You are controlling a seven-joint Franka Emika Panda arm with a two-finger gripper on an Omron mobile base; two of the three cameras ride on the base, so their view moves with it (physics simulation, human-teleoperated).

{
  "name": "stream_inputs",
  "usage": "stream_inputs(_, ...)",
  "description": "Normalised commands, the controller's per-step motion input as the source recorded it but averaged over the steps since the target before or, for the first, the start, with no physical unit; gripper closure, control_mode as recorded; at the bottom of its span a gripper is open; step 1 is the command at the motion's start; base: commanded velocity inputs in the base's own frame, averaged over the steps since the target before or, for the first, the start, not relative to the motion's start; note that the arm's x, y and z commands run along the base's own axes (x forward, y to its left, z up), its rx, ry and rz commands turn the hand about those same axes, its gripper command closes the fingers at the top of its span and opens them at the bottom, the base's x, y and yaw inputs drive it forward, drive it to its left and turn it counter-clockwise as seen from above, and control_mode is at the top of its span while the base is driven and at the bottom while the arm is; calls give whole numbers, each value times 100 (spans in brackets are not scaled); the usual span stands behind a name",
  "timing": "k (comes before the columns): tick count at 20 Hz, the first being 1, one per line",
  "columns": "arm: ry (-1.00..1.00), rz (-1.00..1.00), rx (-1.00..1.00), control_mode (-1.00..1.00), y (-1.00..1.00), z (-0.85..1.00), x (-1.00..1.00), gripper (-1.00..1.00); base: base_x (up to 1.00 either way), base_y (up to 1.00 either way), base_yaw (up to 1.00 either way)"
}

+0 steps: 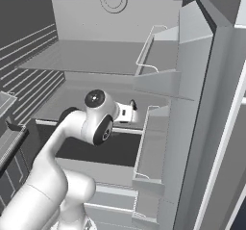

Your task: Place one potato and one fish in each tupperware on the nearby counter, to pack two identical lunches.

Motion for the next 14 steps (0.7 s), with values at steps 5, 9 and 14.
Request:
stream_inputs(5,0,13,0,-100,-9,-14,73,-100,0,0,0)
stream_inputs(9,0,13,0,-100,-10,-6,77,-100,0,0,0)
stream_inputs(14,1,11,0,-100,-9,-7,81,-100,0,0,0)
